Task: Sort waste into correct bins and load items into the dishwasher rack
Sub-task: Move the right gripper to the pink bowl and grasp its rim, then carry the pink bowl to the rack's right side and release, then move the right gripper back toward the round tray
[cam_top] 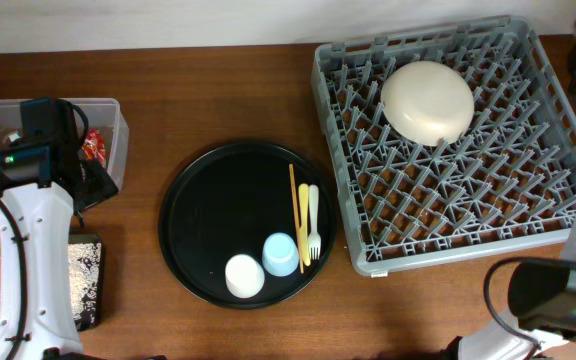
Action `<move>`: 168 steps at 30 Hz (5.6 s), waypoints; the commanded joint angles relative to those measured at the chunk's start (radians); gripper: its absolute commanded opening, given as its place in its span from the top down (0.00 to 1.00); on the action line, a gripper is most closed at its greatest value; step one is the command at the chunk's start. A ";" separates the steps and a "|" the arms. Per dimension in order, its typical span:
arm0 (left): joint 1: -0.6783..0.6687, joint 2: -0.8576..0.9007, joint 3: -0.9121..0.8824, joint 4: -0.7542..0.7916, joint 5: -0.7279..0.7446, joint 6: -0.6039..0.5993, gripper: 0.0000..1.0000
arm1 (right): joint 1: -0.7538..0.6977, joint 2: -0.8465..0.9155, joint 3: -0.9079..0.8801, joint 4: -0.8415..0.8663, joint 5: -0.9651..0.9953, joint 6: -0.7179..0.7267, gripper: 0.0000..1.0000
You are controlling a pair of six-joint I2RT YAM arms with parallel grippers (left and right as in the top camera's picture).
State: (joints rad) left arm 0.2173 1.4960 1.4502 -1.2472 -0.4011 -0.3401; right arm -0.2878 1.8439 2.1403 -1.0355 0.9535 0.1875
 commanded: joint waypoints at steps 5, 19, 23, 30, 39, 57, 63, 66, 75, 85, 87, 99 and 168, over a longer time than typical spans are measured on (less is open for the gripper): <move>0.004 -0.008 0.008 0.000 -0.010 -0.002 0.01 | 0.027 0.303 0.008 0.026 0.349 0.083 0.96; 0.003 -0.008 0.008 0.000 -0.010 -0.002 0.01 | 0.157 0.451 -0.102 -0.111 0.344 0.026 0.96; 0.003 -0.008 0.008 0.000 -0.010 -0.002 0.01 | 0.157 0.451 -0.102 -0.129 0.454 0.000 0.96; 0.003 -0.008 0.008 0.000 -0.010 -0.002 0.01 | 0.135 0.451 -0.118 -0.190 0.320 0.004 0.96; 0.003 -0.008 0.008 0.000 -0.010 -0.002 0.01 | 0.137 0.452 -0.120 -0.158 0.187 -0.005 0.96; 0.003 -0.008 0.008 0.000 -0.010 -0.002 0.01 | 0.302 0.452 -0.120 -0.060 -0.042 -0.053 0.86; 0.003 -0.008 0.008 0.000 -0.010 -0.002 0.01 | 0.308 0.435 -0.039 -0.113 -0.318 -0.053 0.20; 0.003 -0.008 0.008 0.000 -0.010 -0.002 0.01 | 0.229 0.364 0.195 -0.276 -0.628 -0.052 0.20; 0.003 -0.008 0.008 0.000 -0.010 -0.003 0.01 | -0.085 0.371 -0.001 -0.253 -0.943 -0.034 0.96; 0.003 -0.008 0.008 0.000 -0.010 -0.002 0.01 | -0.235 0.206 0.229 -0.397 -0.928 0.042 0.93; 0.003 -0.008 0.008 0.000 -0.010 -0.002 0.01 | -0.353 0.203 0.225 -0.410 -0.921 0.103 0.93; 0.003 -0.008 0.008 0.000 -0.010 -0.002 0.01 | -0.493 0.538 0.189 -0.365 -0.916 0.110 0.84; 0.003 -0.008 0.008 0.000 -0.010 -0.002 0.01 | 0.621 0.111 -0.725 0.528 -0.657 0.187 0.96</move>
State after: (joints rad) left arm 0.2184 1.4960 1.4506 -1.2461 -0.4011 -0.3401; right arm 0.3584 1.9518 1.4212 -0.4747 0.2317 0.3401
